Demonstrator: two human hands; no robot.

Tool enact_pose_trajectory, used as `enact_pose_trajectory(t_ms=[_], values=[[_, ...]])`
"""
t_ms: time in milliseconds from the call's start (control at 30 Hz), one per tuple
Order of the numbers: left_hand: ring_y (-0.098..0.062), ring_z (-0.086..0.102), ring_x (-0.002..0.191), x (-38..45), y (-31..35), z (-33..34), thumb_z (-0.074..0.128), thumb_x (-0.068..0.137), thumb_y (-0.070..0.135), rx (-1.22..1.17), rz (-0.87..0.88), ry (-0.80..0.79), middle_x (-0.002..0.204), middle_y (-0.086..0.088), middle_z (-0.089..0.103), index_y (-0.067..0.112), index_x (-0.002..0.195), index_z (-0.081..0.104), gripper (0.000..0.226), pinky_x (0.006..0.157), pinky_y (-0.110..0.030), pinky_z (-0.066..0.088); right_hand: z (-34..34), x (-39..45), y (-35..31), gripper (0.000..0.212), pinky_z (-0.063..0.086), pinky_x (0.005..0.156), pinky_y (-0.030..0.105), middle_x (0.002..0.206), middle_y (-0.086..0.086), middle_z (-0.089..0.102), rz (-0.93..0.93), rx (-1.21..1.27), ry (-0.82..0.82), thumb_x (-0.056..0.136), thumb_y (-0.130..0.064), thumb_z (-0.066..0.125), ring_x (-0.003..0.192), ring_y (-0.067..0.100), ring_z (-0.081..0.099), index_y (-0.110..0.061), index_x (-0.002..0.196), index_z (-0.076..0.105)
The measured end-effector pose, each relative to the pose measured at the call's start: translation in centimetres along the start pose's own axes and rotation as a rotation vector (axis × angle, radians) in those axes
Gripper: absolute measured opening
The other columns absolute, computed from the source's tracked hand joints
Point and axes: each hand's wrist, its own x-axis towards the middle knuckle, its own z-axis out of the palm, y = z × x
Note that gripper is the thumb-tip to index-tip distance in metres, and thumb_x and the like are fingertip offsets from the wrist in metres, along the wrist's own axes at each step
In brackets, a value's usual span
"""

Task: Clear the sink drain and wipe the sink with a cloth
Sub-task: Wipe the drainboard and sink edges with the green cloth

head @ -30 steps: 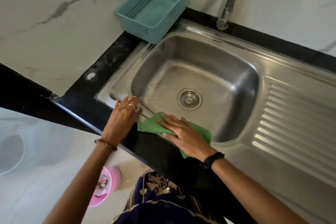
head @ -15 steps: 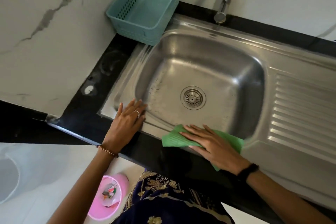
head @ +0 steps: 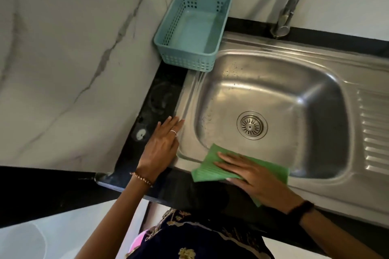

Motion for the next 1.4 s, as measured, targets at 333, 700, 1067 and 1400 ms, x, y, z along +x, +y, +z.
enact_pose_trajectory(t_ms=[333,700,1067,1400], values=[[-0.032,0.059,0.103,3.1,-0.1,-1.4,0.05,0.089,0.005,-0.022,0.015,0.132,0.119,-0.011,0.064,0.01,0.13,0.052,0.041,0.089,-0.045,0.049,1.9,5.0,-2.6,0.051,0.01,0.119,0.033,0.151,-0.02,-0.004,0.01,-0.073,0.048,0.097,-0.042,0.031,0.146,0.011,0.007,-0.042,0.144,0.01],[-0.027,0.024,0.141,12.7,2.7,-4.3,0.052,0.089,0.006,0.043,0.243,0.244,0.149,-0.011,0.034,0.01,0.139,0.037,0.052,0.117,-0.035,0.011,1.1,15.1,-6.2,0.048,0.01,0.12,0.043,0.159,-0.001,0.003,0.204,0.24,0.363,0.1,-0.026,0.032,0.147,0.022,-0.001,-0.025,0.147,0.021],[-0.024,0.059,0.101,19.0,3.0,-7.6,0.057,0.087,0.022,0.133,0.091,0.212,0.101,-0.004,0.069,0.017,0.105,0.065,0.021,0.111,-0.045,0.023,0.3,16.2,-5.0,0.062,0.009,0.121,0.034,0.153,-0.011,-0.003,0.069,0.324,0.428,0.096,-0.015,0.044,0.142,0.011,0.0,-0.026,0.147,0.01],[-0.028,0.065,0.091,18.8,3.8,-9.0,0.067,0.078,0.015,-0.077,0.141,0.316,0.095,-0.01,0.072,0.008,0.098,0.068,0.021,0.085,-0.046,0.049,-2.3,18.8,-3.3,0.059,0.006,0.12,0.031,0.153,-0.009,-0.004,0.067,0.399,0.484,0.098,-0.014,0.041,0.141,0.009,-0.005,-0.022,0.147,0.009]])
